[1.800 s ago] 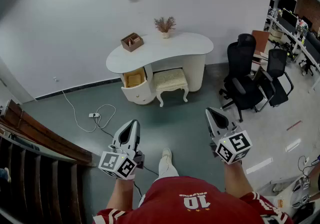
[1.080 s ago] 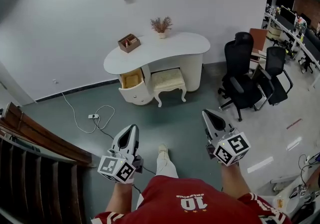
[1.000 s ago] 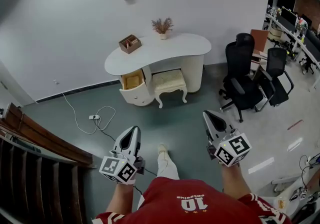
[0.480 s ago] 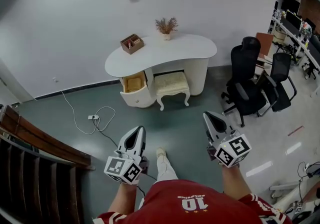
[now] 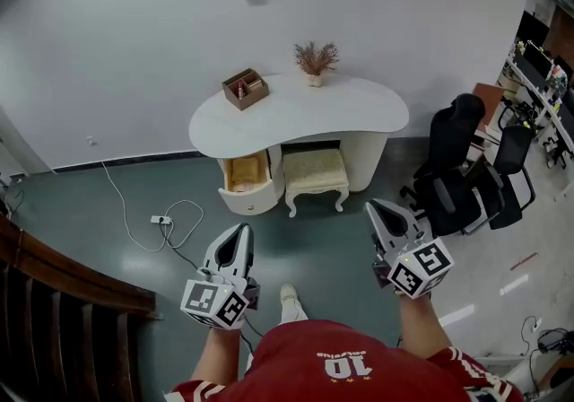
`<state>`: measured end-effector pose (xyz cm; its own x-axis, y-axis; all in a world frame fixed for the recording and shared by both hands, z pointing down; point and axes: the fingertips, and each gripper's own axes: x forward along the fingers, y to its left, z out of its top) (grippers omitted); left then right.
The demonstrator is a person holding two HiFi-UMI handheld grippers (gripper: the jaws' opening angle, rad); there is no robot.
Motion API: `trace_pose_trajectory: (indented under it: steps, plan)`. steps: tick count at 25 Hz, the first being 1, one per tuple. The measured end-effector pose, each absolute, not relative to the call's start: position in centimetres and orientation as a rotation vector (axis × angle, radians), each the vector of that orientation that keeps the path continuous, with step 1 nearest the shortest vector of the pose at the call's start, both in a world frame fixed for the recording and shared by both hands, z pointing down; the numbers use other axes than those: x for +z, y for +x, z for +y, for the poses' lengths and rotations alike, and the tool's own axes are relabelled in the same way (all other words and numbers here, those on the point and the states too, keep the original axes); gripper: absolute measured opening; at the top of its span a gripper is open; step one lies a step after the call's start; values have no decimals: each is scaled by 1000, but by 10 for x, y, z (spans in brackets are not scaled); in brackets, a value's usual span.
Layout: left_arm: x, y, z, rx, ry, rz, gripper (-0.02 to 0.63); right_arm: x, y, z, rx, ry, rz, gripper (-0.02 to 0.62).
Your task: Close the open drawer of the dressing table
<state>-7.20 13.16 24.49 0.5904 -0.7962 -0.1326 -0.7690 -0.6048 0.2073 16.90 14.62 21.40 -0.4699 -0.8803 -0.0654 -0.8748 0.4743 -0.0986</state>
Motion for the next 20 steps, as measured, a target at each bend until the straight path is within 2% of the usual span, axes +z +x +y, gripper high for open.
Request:
trace_pose_trajectory:
  steps: [10, 20]
  plan:
    - [223, -121, -21, -299, 2723, -1324, 0, 201, 116, -12, -83, -1621, 2587, 5]
    - [231, -137, -85, -265, 2743, -1344, -6, 209, 102, -60, -96, -1658, 2586, 5]
